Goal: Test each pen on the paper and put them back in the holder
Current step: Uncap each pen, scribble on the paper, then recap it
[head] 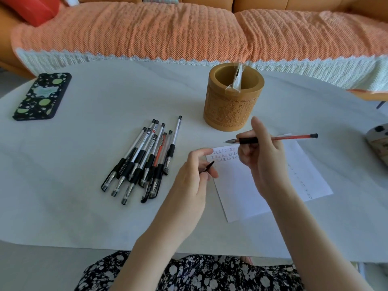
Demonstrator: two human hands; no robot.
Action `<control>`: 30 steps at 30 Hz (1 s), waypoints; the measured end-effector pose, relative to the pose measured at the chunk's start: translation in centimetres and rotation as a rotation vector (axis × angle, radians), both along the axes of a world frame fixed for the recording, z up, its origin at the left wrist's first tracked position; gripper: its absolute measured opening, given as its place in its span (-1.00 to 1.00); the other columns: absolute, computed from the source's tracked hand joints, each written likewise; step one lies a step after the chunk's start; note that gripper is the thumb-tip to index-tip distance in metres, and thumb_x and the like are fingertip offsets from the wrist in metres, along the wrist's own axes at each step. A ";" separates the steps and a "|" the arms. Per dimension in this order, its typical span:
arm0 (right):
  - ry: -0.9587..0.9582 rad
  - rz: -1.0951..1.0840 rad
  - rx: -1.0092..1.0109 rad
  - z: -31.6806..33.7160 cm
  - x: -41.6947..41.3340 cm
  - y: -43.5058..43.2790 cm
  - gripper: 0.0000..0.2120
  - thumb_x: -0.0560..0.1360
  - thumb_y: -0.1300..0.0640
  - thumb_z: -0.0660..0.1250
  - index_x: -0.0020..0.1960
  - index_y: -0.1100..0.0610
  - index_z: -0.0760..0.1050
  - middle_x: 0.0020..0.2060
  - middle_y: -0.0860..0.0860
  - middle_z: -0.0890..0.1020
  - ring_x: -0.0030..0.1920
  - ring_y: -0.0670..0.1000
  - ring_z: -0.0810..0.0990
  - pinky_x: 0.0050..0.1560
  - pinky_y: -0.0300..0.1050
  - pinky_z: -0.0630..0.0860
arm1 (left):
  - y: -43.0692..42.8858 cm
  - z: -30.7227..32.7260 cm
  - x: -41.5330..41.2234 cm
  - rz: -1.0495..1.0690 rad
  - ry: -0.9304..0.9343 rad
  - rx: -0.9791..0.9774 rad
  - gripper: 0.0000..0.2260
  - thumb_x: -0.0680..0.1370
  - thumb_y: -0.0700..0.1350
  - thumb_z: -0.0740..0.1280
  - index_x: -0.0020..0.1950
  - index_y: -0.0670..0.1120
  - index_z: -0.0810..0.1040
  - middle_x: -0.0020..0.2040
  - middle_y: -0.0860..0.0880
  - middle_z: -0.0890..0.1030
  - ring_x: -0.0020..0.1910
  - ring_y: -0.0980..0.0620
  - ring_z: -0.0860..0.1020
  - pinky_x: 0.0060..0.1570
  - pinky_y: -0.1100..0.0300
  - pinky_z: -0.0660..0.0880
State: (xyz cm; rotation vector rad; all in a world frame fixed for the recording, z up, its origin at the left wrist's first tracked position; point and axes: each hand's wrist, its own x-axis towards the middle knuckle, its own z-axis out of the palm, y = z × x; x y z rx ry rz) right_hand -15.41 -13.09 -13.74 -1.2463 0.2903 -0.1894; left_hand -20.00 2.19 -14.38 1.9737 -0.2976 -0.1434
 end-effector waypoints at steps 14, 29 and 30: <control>-0.007 0.102 -0.119 0.9 -1.3 0.1 -0.60 0.51 0.31 0.28 -0.45 0.17 0.24 -0.64 -0.09 0.27 -0.58 -0.07 0.14 -0.51 -0.23 0.10 | 0.5 0.4 0.6 -0.024 -0.028 -0.099 -0.54 0.47 -0.18 0.38 0.32 0.00 0.31 -0.03 0.14 0.68 -0.05 0.25 0.59 0.01 0.51 0.38; 0.008 0.472 -0.217 0.4 -1.7 -0.6 -0.64 0.33 -0.15 0.41 -0.20 0.18 0.63 -0.46 0.00 0.37 -0.42 -0.06 0.27 -0.39 -0.28 0.22 | 0.6 0.5 1.0 0.141 -0.127 0.000 -0.94 0.48 -0.11 0.38 -0.09 0.00 0.64 -0.36 0.09 0.63 -0.45 0.18 0.54 -0.37 0.41 0.43; 0.005 0.487 -0.213 0.4 -1.8 -0.6 -0.66 0.38 -0.12 0.37 -0.17 0.17 0.65 -0.41 0.05 0.39 -0.39 -0.06 0.29 -0.37 -0.27 0.23 | 0.6 0.5 0.9 0.139 -0.154 0.028 -0.94 0.49 -0.10 0.37 -0.10 0.01 0.64 -0.38 0.10 0.61 -0.48 0.15 0.52 -0.41 0.42 0.39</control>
